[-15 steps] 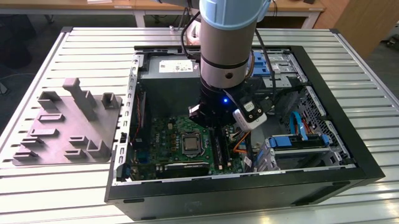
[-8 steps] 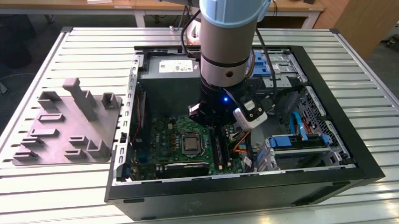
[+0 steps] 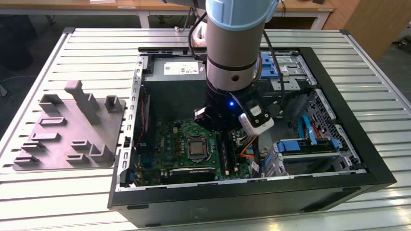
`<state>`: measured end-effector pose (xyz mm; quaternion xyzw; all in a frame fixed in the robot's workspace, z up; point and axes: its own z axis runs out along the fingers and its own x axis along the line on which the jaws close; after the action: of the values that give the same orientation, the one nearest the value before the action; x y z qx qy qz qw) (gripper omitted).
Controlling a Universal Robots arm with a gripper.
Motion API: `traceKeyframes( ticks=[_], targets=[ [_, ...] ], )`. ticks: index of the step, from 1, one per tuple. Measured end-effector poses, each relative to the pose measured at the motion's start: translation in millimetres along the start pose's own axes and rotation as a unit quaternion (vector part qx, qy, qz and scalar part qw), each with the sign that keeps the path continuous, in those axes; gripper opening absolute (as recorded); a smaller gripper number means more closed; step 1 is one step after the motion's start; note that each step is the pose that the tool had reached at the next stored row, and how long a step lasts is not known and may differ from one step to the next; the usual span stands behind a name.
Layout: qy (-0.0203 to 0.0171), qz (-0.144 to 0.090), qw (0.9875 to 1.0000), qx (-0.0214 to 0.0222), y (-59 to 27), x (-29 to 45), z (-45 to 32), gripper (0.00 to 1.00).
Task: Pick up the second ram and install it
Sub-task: 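Insert the second ram into the second slot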
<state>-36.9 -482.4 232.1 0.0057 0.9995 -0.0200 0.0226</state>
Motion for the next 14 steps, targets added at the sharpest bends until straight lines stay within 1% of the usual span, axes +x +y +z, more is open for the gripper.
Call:
traceKeyframes(
  ticks=[14],
  targets=[
    [0.0001,0.001,1.0000,-0.0001,-0.3,-1.9,2.0,0.11]
  ],
)
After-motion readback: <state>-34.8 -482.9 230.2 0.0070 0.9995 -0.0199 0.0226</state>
